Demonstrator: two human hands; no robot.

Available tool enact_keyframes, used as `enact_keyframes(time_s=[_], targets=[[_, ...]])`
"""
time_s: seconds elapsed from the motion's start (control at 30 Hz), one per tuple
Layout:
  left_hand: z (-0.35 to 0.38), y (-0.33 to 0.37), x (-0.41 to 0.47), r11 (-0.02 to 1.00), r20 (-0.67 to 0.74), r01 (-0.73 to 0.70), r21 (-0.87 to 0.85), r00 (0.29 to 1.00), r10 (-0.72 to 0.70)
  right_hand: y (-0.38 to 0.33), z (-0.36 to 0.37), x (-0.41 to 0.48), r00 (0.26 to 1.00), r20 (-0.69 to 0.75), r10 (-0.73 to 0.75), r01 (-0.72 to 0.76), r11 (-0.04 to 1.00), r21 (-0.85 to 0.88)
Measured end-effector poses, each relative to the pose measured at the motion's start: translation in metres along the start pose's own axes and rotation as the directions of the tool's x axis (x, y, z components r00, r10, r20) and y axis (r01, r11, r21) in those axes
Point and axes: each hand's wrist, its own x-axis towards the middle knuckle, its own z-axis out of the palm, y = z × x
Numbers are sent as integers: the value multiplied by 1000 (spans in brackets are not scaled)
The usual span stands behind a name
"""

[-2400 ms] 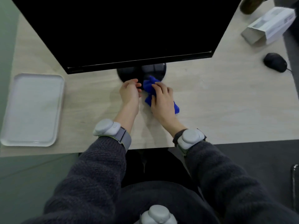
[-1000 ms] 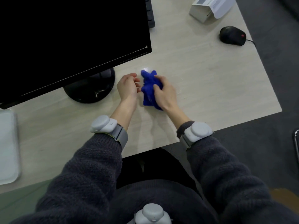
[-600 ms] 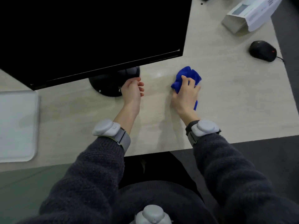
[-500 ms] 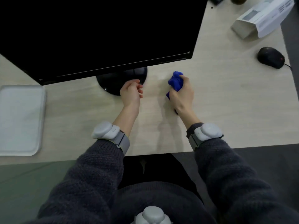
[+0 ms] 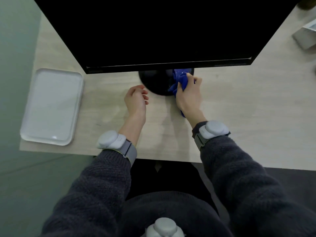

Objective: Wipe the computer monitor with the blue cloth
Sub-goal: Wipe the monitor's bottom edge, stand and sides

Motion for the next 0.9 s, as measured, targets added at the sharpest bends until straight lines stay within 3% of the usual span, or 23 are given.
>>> enact_keyframes(time_s=[0.2,0.43,0.53,0.63,0.9], targets=[[-9,6,9,1000,18,3,-4,1000,-2,-30,28,-35,994,106,-32,55,975,-215],[-22,19,13,998,-20,-12,-61,1000,10,-61,50,-65,951,307,-41,98,980,-174],[-34,26,19,998,-40,-61,-26,997,59,-61,41,-53,984,172,-46,49,999,-14],[-47,31,28,999,-40,-43,-33,998,41,-56,30,-31,1000,14,11,-11,999,35],[-58,29,34,998,-33,-43,-35,999,41,-78,61,-35,987,157,-20,52,978,-201]])
